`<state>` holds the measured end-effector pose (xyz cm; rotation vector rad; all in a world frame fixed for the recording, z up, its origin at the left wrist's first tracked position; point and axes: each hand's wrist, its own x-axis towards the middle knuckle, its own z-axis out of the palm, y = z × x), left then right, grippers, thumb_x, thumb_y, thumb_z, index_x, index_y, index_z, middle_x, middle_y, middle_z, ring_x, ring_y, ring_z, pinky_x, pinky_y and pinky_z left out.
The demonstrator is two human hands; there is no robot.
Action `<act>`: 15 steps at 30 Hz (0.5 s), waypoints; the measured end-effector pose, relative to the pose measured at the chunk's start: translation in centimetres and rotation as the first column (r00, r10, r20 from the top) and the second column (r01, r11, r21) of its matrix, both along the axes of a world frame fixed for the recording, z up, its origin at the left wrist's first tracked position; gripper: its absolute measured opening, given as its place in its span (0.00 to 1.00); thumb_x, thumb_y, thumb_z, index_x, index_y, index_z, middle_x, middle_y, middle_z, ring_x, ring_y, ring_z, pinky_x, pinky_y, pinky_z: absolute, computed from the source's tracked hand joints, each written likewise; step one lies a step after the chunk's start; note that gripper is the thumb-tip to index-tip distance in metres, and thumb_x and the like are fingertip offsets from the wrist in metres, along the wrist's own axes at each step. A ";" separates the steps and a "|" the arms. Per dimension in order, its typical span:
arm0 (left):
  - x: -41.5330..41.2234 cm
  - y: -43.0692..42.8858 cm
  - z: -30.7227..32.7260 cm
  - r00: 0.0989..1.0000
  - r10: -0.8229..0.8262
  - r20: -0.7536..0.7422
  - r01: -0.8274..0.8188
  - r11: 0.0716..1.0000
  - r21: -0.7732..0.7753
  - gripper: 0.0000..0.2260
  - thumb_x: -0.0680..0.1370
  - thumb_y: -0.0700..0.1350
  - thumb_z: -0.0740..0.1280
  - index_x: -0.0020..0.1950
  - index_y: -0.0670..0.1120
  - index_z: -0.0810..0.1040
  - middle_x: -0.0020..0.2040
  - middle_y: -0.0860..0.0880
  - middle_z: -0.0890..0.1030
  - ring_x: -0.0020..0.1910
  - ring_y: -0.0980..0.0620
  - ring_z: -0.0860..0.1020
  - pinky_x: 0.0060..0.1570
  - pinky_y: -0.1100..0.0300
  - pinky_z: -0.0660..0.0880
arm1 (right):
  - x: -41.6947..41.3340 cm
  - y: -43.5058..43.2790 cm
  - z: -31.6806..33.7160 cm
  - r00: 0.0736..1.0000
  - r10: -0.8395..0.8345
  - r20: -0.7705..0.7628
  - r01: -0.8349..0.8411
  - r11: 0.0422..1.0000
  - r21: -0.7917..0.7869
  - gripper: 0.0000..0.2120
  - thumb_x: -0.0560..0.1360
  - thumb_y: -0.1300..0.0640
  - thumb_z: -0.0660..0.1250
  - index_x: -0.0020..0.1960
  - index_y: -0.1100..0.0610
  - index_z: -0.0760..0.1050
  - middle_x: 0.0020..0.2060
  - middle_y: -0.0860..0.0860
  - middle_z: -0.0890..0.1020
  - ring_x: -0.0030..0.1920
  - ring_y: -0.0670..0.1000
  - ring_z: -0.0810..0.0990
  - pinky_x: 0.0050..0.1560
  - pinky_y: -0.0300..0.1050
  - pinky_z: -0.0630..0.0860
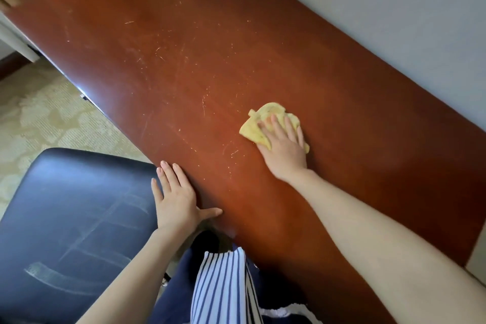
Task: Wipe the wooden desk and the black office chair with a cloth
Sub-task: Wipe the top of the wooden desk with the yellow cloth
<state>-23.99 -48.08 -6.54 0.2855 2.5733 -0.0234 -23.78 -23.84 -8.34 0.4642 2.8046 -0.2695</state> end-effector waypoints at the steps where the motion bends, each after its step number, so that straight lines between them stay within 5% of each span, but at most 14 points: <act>1: 0.0 0.0 -0.1 1.000 0.000 0.005 0.000 1.000 -0.004 0.64 0.61 0.73 0.67 0.74 0.34 0.35 0.75 0.33 0.37 0.75 0.37 0.39 0.72 0.43 0.42 | 1.1 -1.2 -0.1 0.998 0.055 -0.011 -0.055 0.998 0.014 0.26 0.80 0.38 0.47 0.76 0.40 0.47 0.77 0.46 0.47 0.76 0.53 0.40 0.74 0.55 0.38; 9: 0.0 -0.1 -0.2 1.000 -0.010 -0.022 0.010 1.000 -0.016 0.64 0.61 0.74 0.66 0.75 0.35 0.36 0.76 0.35 0.38 0.76 0.39 0.39 0.72 0.40 0.44 | 9.8 -5.0 0.0 0.967 0.188 -0.171 -0.208 0.973 -0.105 0.24 0.77 0.46 0.62 0.72 0.41 0.64 0.73 0.44 0.64 0.75 0.50 0.56 0.72 0.51 0.55; 15: 0.2 -0.2 -0.2 0.999 -0.031 -0.038 0.030 0.999 -0.028 0.64 0.60 0.75 0.65 0.75 0.35 0.37 0.76 0.34 0.39 0.76 0.39 0.41 0.71 0.39 0.44 | 16.1 -3.1 0.1 0.959 0.090 -0.269 -0.126 0.985 -0.119 0.27 0.69 0.54 0.74 0.66 0.46 0.74 0.67 0.45 0.74 0.70 0.50 0.68 0.62 0.51 0.69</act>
